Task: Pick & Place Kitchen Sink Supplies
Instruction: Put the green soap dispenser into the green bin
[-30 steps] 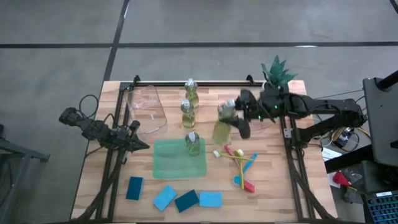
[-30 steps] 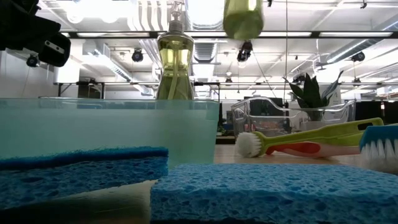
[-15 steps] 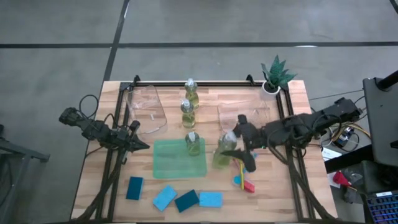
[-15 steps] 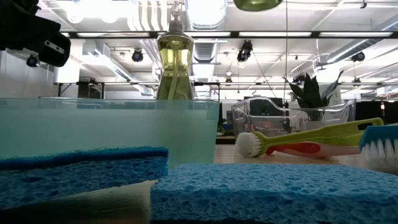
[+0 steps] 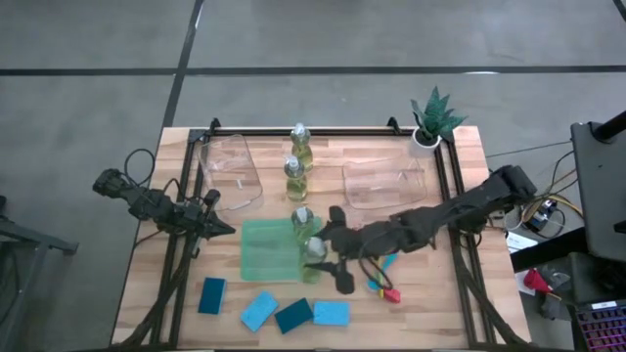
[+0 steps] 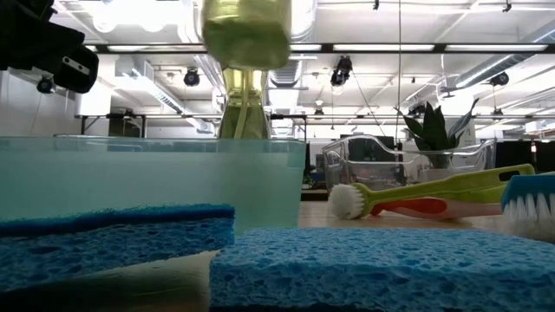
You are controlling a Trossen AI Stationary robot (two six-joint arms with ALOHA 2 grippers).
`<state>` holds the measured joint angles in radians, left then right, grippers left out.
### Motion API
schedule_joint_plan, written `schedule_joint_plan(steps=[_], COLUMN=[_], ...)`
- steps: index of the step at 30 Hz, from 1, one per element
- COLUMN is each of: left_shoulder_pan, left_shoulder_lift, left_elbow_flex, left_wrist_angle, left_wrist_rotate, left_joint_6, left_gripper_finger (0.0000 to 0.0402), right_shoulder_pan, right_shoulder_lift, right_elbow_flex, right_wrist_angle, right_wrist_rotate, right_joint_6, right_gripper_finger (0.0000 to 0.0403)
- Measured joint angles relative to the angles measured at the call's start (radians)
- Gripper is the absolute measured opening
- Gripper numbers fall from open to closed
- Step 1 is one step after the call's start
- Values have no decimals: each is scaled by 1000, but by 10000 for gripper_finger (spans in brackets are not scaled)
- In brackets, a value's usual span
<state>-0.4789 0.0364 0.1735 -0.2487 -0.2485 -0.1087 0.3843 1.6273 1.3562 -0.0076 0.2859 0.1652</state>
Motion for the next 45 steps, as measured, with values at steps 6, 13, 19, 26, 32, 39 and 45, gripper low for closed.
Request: schedule_joint_plan(steps=[6,13,19,26,32,39,45], left_shoulder_pan=[0,0,0,0,0,0,0], left_shoulder_lift=[0,0,0,0,0,0,0], left_elbow_flex=[0,0,0,0,0,0,0], left_wrist_angle=[0,1,1,1,1,1,1], left_wrist_rotate=[0,0,0,0,0,0,0], left_joint_6=[0,0,0,0,0,0,0], left_gripper_finger=[0,0,0,0,0,0,0], right_shoulder_pan=[-2,-8,-25,-31,-39,-47,-68], right_shoulder_lift=[82,114,111,111,109,110,110], right_elbow_flex=[41,38,15,-42,-102,-174,-241], right_wrist_angle=[-13,-14,-21,8,107,207,284], right_wrist_rotate=[6,22,33,20,22,19,-3], right_joint_6=[-113,-128,-155,-171,-187,-185,-161], right_gripper_finger=[251,251,251,251,251,251,251])
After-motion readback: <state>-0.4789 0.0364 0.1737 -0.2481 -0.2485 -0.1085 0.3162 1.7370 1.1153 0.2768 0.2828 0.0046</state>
